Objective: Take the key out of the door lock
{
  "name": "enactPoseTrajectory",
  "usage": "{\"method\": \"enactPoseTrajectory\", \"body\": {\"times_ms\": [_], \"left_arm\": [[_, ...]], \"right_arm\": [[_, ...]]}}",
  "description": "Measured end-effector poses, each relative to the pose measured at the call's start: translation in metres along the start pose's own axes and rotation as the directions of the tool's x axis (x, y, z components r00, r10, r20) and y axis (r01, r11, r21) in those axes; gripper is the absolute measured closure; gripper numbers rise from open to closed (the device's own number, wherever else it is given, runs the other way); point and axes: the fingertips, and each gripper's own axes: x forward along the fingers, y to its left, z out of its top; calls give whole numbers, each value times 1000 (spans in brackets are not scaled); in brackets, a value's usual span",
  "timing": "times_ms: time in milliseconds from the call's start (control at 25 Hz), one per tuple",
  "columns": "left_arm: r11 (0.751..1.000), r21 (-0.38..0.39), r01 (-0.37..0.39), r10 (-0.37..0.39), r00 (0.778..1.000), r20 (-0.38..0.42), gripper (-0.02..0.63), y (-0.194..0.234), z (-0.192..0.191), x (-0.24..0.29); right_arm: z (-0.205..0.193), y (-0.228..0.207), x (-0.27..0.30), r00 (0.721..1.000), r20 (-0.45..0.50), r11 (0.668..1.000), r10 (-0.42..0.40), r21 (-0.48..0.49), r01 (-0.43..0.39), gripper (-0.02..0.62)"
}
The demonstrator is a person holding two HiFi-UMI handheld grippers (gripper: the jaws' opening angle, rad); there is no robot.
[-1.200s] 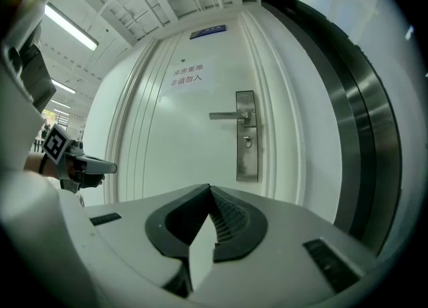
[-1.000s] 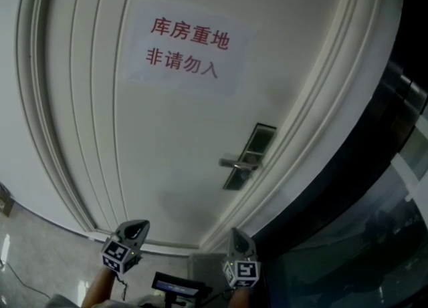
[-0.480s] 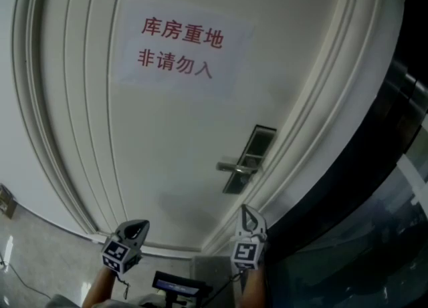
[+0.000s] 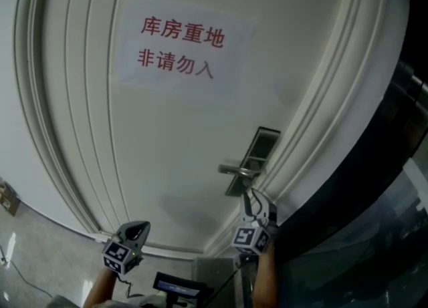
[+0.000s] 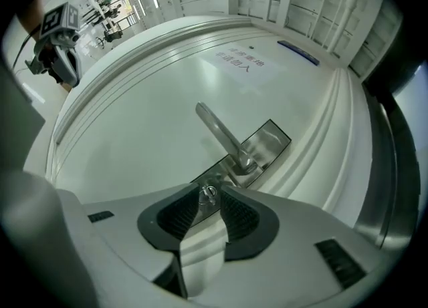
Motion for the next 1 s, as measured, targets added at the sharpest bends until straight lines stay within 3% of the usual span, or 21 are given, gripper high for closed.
{"method": "enactPoseTrajectory", "body": {"times_ms": [360,800,920,1000], "left_arm": [[1000,-3,-6,6,1000,-9,600,2,-4,2],[1000,-14,-21,21,1000,-11,600,12,-5,0],[1000,-15,-22,22,1000,-11,600,12,-6,-1],[1000,-18,-23,23,1000,-12,600,13,-7,-1]], "right_arm": [[-12,3,33,999,-40,990,13,-137,-19,454],[-10,8,45,998,-61,982,5,-190,-17,456],[-10,4,45,998,-55,977,-34,-212,21,561],[-11,4,45,998,-57,973,-42,-231,28,571]]}}
